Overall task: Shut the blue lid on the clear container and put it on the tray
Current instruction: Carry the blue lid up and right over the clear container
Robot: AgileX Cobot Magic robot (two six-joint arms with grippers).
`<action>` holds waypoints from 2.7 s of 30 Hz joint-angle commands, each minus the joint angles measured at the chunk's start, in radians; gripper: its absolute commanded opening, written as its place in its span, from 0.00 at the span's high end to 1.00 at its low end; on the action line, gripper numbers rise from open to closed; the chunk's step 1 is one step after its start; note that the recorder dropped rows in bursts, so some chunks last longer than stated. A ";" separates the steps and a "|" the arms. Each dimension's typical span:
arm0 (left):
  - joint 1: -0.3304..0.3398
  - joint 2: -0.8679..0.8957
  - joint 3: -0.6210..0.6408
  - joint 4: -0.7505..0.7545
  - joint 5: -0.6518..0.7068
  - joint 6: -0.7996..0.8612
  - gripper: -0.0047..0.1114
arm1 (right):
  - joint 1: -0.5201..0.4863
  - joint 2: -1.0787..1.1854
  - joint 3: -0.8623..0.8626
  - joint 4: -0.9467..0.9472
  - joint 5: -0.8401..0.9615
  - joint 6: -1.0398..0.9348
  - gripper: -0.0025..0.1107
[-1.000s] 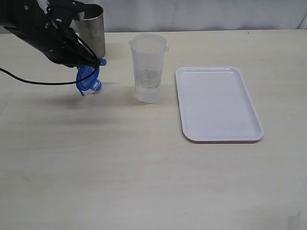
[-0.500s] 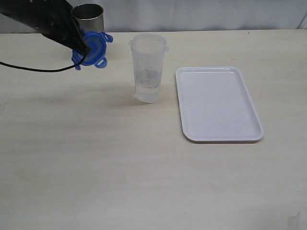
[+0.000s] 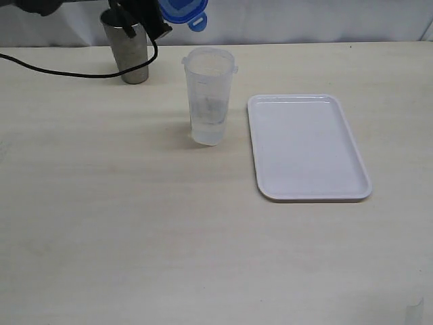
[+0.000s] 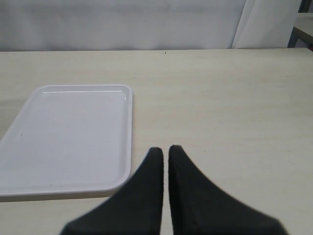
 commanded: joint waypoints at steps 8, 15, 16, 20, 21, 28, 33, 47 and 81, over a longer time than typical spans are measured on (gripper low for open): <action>-0.011 0.107 -0.023 0.007 -0.175 0.096 0.96 | -0.002 -0.005 0.002 0.001 -0.011 -0.006 0.94; -0.011 0.220 -0.161 0.003 -0.160 0.174 0.96 | -0.002 -0.005 0.002 0.001 -0.011 -0.006 0.94; -0.011 0.233 -0.174 0.003 -0.138 0.243 0.96 | -0.002 -0.005 0.002 0.001 -0.011 -0.006 0.94; -0.012 0.233 -0.173 -0.012 -0.079 0.466 0.96 | -0.002 -0.005 0.002 0.001 -0.011 -0.006 0.94; -0.012 0.233 -0.173 -0.003 -0.078 0.471 0.96 | -0.002 -0.005 0.002 0.001 -0.011 -0.006 0.94; -0.012 0.233 -0.173 -0.003 -0.065 0.704 0.96 | -0.002 -0.005 0.002 0.001 -0.011 -0.006 0.94; -0.017 0.233 -0.173 -0.003 -0.108 0.748 0.96 | -0.002 -0.005 0.002 0.001 -0.011 -0.006 0.94; -0.041 0.142 -0.116 -0.187 -0.112 0.770 0.96 | -0.002 -0.005 0.002 0.001 -0.011 -0.006 0.94; -0.111 0.087 -0.004 -0.188 -0.093 0.781 0.96 | -0.002 -0.005 0.002 0.001 -0.011 -0.006 0.94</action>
